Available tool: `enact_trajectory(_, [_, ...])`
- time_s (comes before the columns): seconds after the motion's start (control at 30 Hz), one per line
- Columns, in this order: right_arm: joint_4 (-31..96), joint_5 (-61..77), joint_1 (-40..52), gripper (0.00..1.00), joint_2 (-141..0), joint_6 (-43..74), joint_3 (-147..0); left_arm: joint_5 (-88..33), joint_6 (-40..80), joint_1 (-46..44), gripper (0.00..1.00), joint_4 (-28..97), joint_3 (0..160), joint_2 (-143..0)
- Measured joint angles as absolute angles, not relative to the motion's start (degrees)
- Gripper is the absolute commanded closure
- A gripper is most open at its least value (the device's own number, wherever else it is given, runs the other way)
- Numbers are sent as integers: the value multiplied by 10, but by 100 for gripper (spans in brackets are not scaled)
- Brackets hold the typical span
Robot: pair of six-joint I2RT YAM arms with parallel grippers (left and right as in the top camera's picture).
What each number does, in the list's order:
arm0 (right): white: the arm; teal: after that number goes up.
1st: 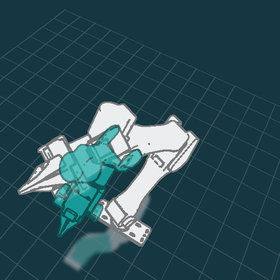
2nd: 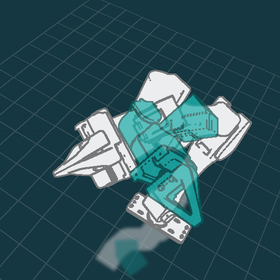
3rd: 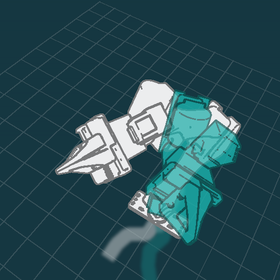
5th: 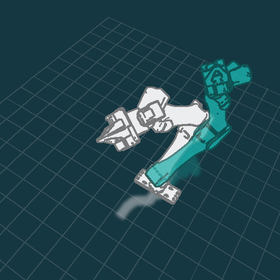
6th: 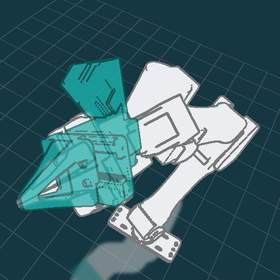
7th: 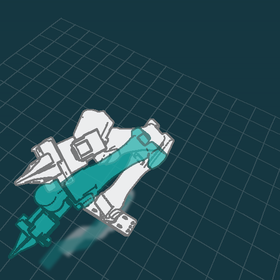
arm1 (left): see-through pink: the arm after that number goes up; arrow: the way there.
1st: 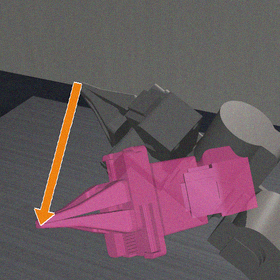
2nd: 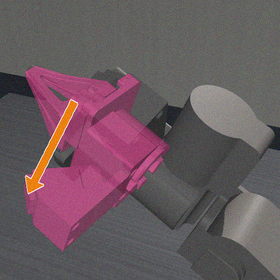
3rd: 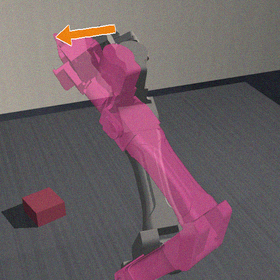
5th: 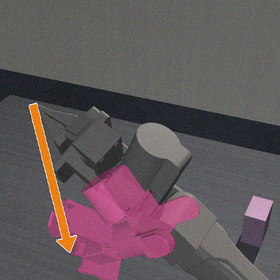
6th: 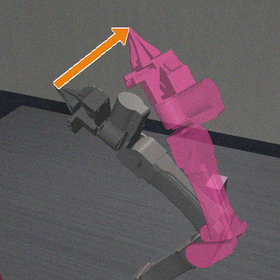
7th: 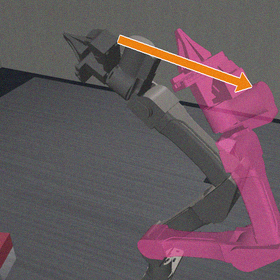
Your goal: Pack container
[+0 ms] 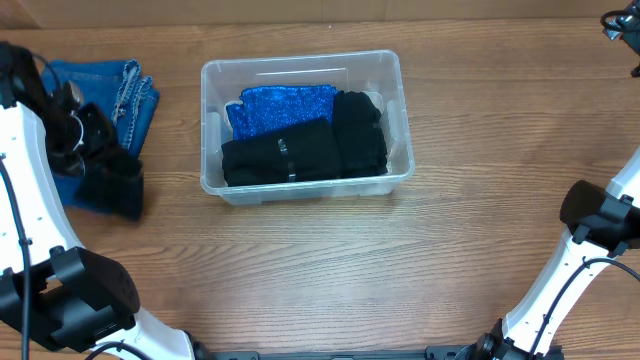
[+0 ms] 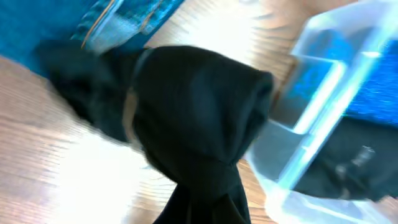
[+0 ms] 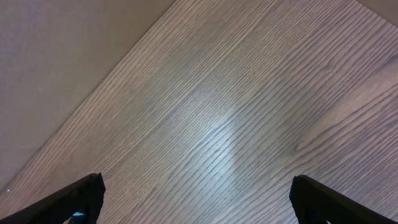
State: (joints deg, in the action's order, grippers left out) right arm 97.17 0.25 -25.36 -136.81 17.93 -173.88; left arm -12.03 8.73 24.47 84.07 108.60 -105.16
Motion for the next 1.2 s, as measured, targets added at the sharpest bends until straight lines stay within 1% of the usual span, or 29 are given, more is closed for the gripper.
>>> enact_trajectory(0.17, [971, 3, -254, 0, -1368, 180, -1739, -138, 81, 221, 96, 872, 1176, -1052])
enact_trajectory(0.43, [971, 3, -254, 0, -1368, 180, -1739, -142, 28, 162, 96, 888, 1345, -1052])
enact_trajectory(0.57, [971, 3, -254, 0, -1368, 179, -1739, -142, -35, 88, 96, 876, 1402, -1052])
enact_trajectory(0.67, [971, 3, -254, 0, -1368, 179, -1739, -142, -93, 15, 96, 844, 1415, -1052])
enact_trajectory(0.7, [971, 3, -254, 0, -1368, 180, -1739, -142, -124, -22, 96, 826, 1416, -1052])
enact_trajectory(0.83, [971, 3, -254, 0, -1368, 180, -1739, -134, -227, -120, 96, 784, 1416, -1052])
enact_trajectory(0.97, [971, 3, -254, 0, -1368, 180, -1739, -90, -334, -220, 96, 740, 1416, -1052])
enact_trajectory(1.07, [971, 3, -254, 0, -1368, 180, -1739, -74, -384, -263, 96, 734, 1416, -1060])
enact_trajectory(1.2, [971, 3, -254, 0, -1368, 180, -1739, -62, -445, -291, 96, 732, 1418, -1108])
